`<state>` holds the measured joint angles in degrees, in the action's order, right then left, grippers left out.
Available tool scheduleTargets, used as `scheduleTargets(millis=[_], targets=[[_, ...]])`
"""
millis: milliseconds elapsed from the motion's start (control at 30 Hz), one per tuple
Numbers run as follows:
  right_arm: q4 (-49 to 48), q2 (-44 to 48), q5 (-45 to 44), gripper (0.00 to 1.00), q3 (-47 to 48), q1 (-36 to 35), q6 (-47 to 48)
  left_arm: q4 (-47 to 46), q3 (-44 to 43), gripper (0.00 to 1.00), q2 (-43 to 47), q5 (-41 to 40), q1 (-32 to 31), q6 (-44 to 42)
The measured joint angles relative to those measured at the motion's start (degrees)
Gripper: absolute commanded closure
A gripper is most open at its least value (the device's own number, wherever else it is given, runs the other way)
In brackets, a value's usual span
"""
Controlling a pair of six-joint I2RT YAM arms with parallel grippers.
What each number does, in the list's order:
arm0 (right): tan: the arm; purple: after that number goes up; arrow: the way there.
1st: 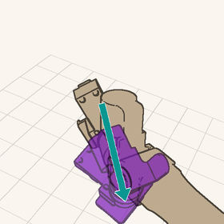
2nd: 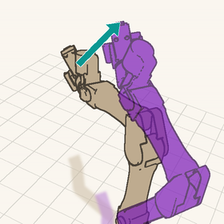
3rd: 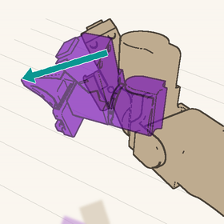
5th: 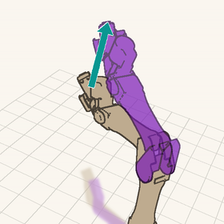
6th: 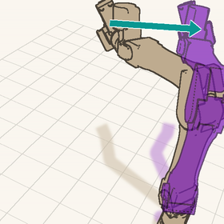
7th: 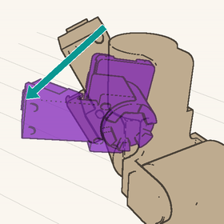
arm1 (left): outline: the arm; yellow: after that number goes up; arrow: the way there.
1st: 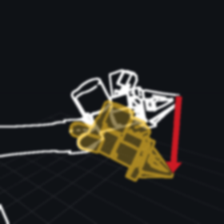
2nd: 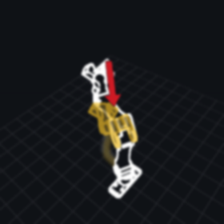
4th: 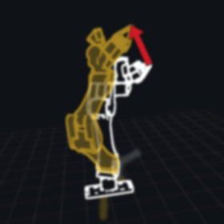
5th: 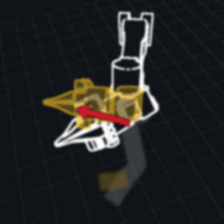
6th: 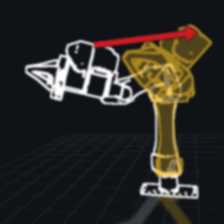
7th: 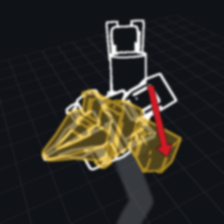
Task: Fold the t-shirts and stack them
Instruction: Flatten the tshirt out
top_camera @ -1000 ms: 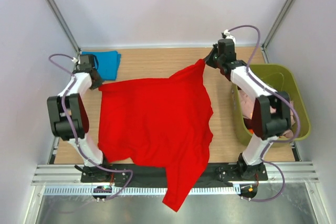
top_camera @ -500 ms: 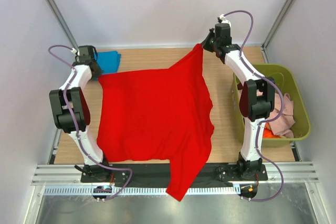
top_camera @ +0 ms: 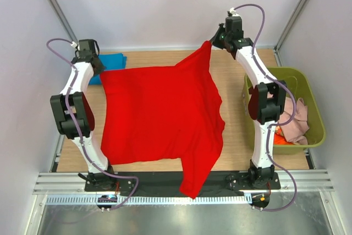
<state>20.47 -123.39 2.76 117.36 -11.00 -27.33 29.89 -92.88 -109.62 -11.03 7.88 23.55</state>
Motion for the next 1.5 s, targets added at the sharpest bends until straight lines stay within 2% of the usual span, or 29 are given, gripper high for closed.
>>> scheduleTargets(millis=[133,267,633,833,1000,1200,1367,1500], targets=[[2.95,2.1,-0.44,0.99,1.29,0.0,-0.04,2.45,-1.42,1.0,2.25,0.11,0.0,0.07],[5.2,8.07,-0.74,0.99,2.69,-0.02,-0.22,4.74,-4.11,1.0,8.9,0.13,0.0,0.24],[2.82,40.61,1.4,0.99,2.34,-0.02,0.35,1.22,-7.1,1.0,43.95,-1.33,0.0,2.01],[0.17,54.75,3.26,0.99,0.87,0.0,1.03,1.16,-14.99,1.0,54.31,-1.36,0.0,2.54],[-1.36,63.17,4.94,0.99,-0.55,0.0,1.05,2.47,-21.09,1.0,57.55,-0.96,0.0,3.28],[-2.71,65.9,6.58,0.99,0.96,0.0,0.31,4.26,-26.03,1.0,57.88,-0.96,0.0,3.26],[-4.46,64.41,6.97,0.99,1.68,0.0,-0.11,4.02,-23.32,1.0,57.99,-0.98,0.0,3.26],[-7.48,61.13,6.97,0.99,-0.61,0.0,-0.85,2.82,-16.17,0.99,57.09,-0.9,0.0,3.23]])
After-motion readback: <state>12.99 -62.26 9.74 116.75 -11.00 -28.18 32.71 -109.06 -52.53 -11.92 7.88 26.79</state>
